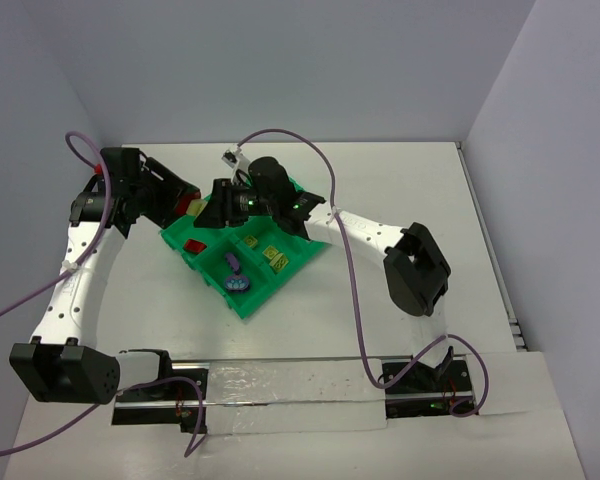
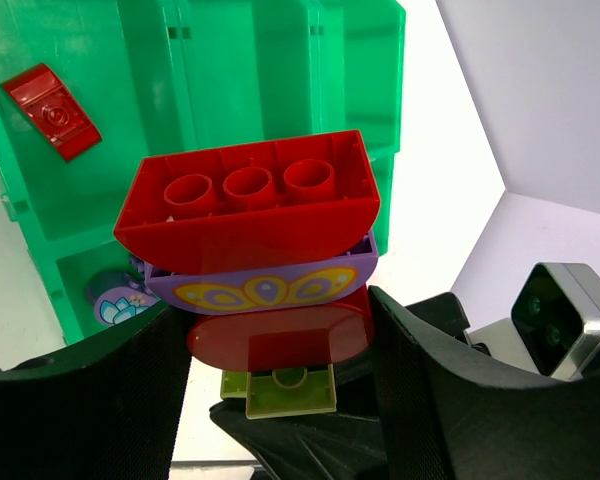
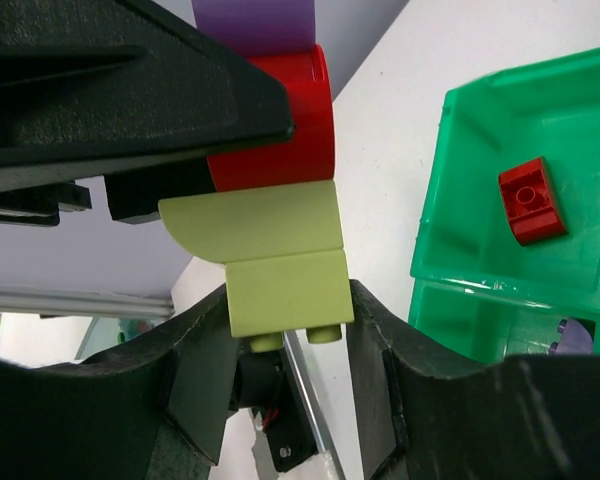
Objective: Sort the legos into containers by color
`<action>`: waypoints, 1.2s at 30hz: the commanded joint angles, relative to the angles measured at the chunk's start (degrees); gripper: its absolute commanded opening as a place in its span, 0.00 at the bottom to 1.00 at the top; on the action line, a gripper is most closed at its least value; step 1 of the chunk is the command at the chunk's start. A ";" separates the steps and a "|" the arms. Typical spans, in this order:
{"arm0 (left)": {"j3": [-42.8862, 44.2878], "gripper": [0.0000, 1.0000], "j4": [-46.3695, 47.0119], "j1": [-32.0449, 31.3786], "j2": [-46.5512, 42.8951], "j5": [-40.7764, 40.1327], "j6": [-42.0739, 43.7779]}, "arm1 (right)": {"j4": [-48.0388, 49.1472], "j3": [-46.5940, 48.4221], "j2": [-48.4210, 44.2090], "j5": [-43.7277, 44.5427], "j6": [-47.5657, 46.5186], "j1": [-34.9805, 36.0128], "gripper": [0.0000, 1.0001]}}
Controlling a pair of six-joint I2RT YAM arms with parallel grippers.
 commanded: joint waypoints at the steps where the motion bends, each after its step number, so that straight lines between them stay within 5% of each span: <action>1: 1.83 0.00 1.77 -0.21 -1.53 2.00 0.92 | 4.59 1.57 -1.56 0.09 0.82 -0.70 0.54; 7: 1.92 0.00 1.23 -0.13 -1.46 1.88 1.17 | 8.83 -0.14 -1.66 -1.50 3.18 -1.38 0.46; 14: 1.68 0.00 1.16 -0.02 -1.77 1.13 0.92 | 11.90 -2.37 -2.40 -2.89 5.32 -1.56 0.00; 24: 3.90 0.00 -0.30 0.72 -0.57 -1.11 2.28 | 19.30 -11.73 -5.74 -5.77 9.62 -2.44 0.00; 36: 3.89 0.00 -0.33 1.67 -0.70 -1.39 2.53 | 16.54 -14.63 -8.13 -5.91 6.73 -2.87 0.00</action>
